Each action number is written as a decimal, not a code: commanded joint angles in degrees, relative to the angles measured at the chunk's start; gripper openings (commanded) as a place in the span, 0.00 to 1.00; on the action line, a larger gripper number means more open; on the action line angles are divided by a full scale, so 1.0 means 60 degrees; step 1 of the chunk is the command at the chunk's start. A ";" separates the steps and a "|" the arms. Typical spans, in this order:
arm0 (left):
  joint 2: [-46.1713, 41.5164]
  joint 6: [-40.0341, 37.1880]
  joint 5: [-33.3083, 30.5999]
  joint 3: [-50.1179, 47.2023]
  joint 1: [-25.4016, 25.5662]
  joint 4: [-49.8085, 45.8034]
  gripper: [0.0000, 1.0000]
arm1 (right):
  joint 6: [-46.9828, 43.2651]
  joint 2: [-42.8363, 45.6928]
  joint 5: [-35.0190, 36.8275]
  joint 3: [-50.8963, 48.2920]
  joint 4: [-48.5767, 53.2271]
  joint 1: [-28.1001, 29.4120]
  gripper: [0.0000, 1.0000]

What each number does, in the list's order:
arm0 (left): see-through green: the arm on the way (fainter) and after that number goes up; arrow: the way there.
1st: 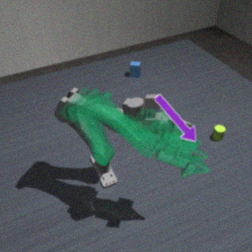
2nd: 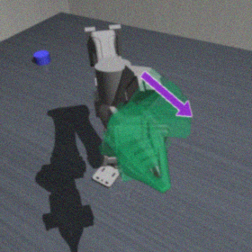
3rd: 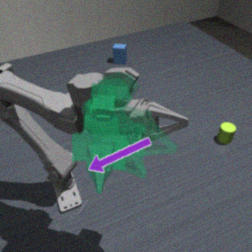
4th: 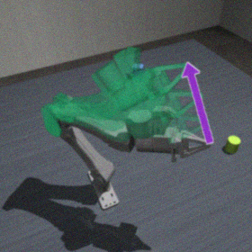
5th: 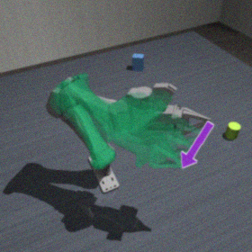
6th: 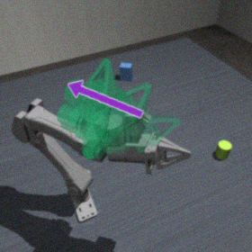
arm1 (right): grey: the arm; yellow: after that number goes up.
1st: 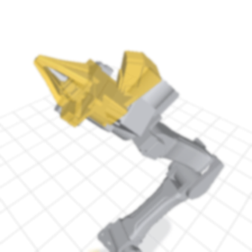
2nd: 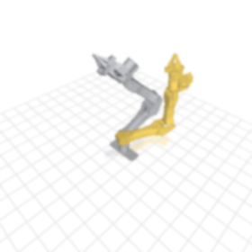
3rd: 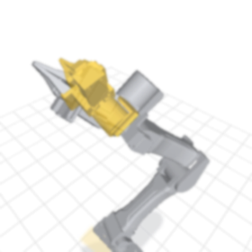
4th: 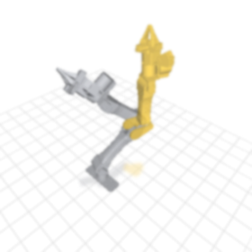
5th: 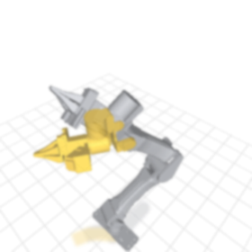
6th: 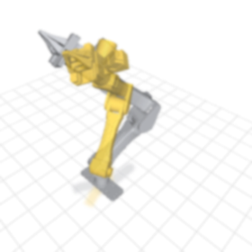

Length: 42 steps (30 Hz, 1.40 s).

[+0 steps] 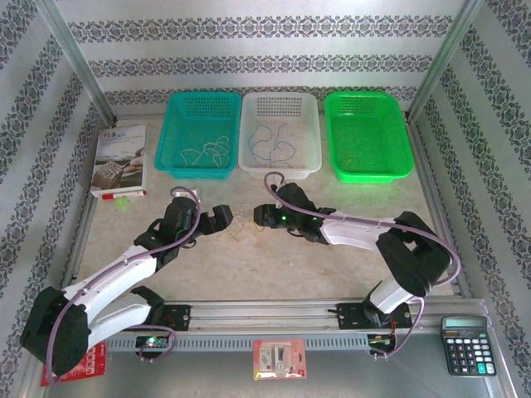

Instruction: Untangle the cables

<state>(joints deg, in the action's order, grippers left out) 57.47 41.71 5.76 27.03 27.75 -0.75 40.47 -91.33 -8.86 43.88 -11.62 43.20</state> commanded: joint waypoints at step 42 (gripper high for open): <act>0.0421 0.0398 0.2916 0.1730 -0.4427 -0.1463 1.00 | -0.6974 -0.1013 0.0891 0.4490 0.5462 0.2805 0.54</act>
<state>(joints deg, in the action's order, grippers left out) 58.19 47.97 18.02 35.09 4.03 -10.68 5.85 -95.74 -3.86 67.70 14.63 59.53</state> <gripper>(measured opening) 0.997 0.541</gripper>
